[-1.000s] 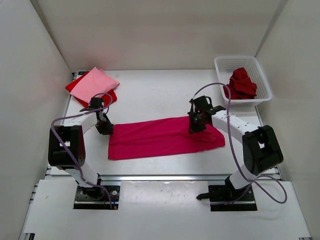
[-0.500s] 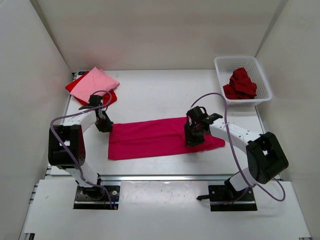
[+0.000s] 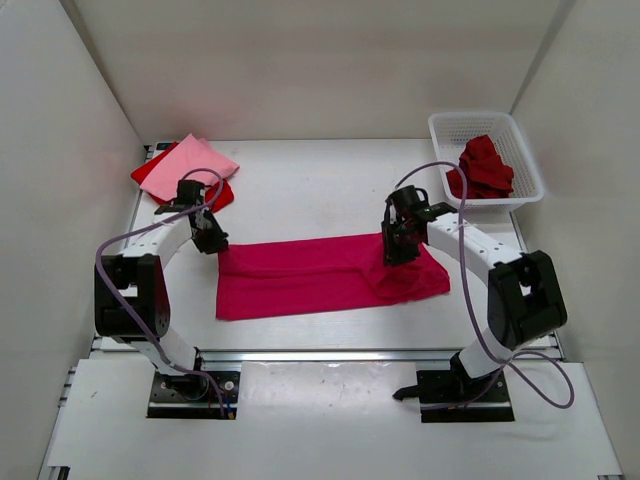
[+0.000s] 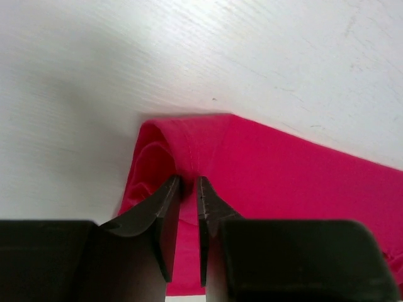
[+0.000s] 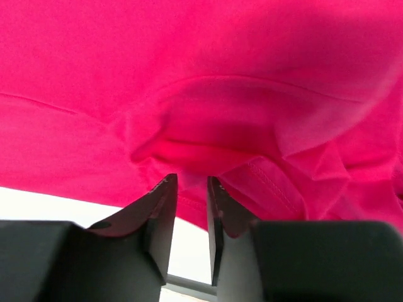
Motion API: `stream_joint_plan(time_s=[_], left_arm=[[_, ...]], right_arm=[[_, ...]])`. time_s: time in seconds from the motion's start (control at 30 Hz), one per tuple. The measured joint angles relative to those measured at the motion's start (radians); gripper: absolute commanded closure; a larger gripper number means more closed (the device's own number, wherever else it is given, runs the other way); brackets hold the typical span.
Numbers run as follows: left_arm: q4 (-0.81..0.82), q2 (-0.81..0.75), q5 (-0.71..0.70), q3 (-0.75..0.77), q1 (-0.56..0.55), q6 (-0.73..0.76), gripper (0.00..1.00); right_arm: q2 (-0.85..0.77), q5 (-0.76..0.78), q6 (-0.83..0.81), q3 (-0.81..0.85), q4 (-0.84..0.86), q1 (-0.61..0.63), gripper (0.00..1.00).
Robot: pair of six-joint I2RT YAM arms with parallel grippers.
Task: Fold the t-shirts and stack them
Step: Fold the 1/3-folded T-shirt at the center of the board.
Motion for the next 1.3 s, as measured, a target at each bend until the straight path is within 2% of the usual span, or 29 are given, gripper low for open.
stream_joint_plan(time_s=[0.1, 0.2, 0.23, 0.27, 0.33, 0.47, 0.6, 0.67, 0.8, 0.97, 1.13, 1.3], left_arm=[[-0.001, 0.000, 0.003, -0.018, 0.021, 0.003, 0.61], [-0.013, 0.001, -0.013, -0.041, 0.053, 0.003, 0.56], [-0.022, 0.003, -0.019, -0.042, 0.063, 0.003, 0.56], [-0.027, 0.007, -0.025, -0.042, 0.071, 0.001, 0.56], [-0.034, 0.011, -0.042, -0.042, 0.078, -0.001, 0.58], [-0.040, 0.010, -0.060, -0.042, 0.075, -0.014, 0.63], [-0.060, 0.005, -0.084, -0.013, 0.006, -0.024, 0.64], [-0.056, -0.006, -0.085, 0.006, -0.062, -0.029, 0.64], [-0.037, -0.053, -0.055, 0.005, -0.189, -0.058, 0.62], [0.024, -0.135, 0.008, -0.076, -0.202, -0.103, 0.60], [0.031, -0.133, 0.031, -0.106, -0.200, -0.109, 0.64], [0.032, -0.121, 0.047, -0.106, -0.212, -0.101, 0.63]], right_arm=[[0.027, -0.006, -0.019, -0.034, 0.020, 0.002, 0.73], [0.029, -0.010, -0.024, -0.049, 0.022, 0.002, 0.74], [0.029, -0.010, -0.024, -0.049, 0.024, 0.002, 0.76], [0.029, -0.014, -0.025, -0.049, 0.028, 0.002, 0.84], [0.029, -0.026, -0.027, -0.055, 0.038, 0.002, 0.92], [0.028, -0.042, -0.015, -0.125, 0.069, 0.024, 1.00], [0.011, -0.045, 0.005, -0.200, 0.053, 0.082, 0.99], [-0.016, -0.045, 0.014, -0.205, 0.035, 0.101, 0.94], [-0.096, -0.040, 0.042, -0.193, 0.017, 0.097, 0.70], [-0.131, -0.101, 0.083, -0.184, 0.068, 0.010, 0.64], [-0.132, -0.211, 0.200, -0.258, 0.220, -0.077, 0.65], [-0.132, -0.280, 0.302, -0.328, 0.296, -0.114, 0.65]])
